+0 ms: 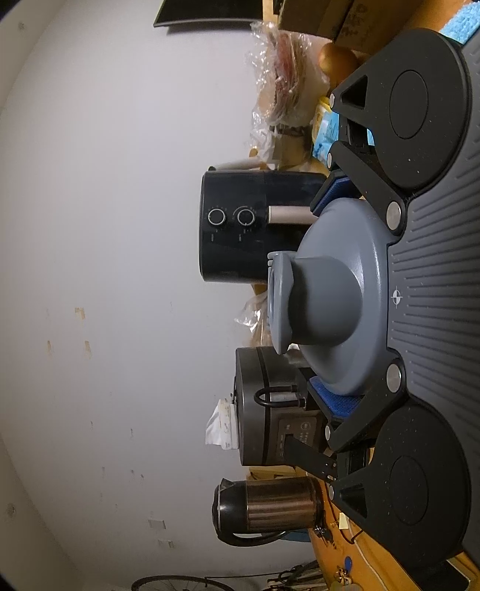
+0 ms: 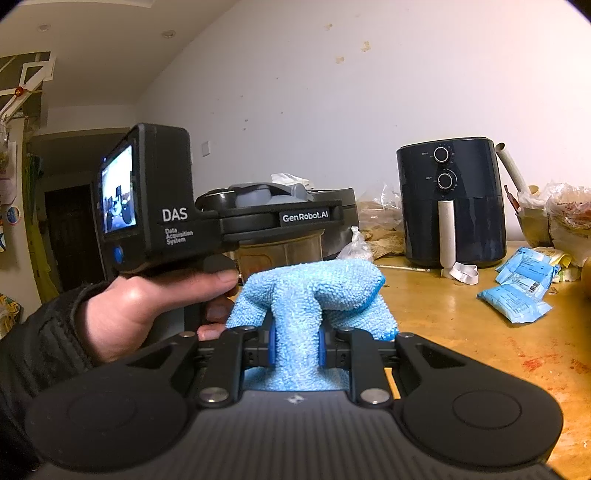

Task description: Clean container

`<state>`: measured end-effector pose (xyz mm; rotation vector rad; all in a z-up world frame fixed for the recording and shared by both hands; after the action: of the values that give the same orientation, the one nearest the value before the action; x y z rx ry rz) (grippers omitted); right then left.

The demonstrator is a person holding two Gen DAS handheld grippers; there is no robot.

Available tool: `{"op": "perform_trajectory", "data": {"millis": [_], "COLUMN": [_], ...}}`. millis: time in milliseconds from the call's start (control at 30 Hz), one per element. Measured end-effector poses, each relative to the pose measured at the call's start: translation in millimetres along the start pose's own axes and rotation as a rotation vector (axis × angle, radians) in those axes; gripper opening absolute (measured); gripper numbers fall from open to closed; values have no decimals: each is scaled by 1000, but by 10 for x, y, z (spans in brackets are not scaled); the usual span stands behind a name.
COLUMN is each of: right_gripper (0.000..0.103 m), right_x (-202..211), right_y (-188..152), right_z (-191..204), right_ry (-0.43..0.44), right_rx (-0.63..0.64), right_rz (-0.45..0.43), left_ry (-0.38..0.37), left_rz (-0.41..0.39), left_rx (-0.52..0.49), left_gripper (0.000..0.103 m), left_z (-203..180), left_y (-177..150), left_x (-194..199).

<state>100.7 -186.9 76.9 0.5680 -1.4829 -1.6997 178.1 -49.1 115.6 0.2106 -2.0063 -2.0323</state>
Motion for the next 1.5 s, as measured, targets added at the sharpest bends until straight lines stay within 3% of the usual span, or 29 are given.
{"op": "perform_trajectory", "data": {"millis": [233,833,1500], "right_gripper": [19,19,19], "right_x": [1,-91,-135], "right_y": [1,-51,-96], "right_z": [11,-27,-13], "right_ry": [-8,0,-5], "right_rx": [10,-7,10], "right_rz": [6,23,31], "left_ry": [-24,-224,-508], "left_rz": [-11,-58,-57], "left_rx": [-7,-26,-43], "left_gripper": [94,95,95], "left_z": [4,0,-3], "left_y": [-7,-37,-46], "left_x": [17,-21,-86]}}
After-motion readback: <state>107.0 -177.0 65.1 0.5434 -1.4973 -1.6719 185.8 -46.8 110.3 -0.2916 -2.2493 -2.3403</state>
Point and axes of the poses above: each gripper's, at about its wrist camera, not at the fingertips, and x roughly against the way its jaws point, z to its left, y to its top, the point moved 9 cm from there along -x, roughly the way its jaws point, and after that the axes turned 5 degrees about y, right-handed, at the moved point
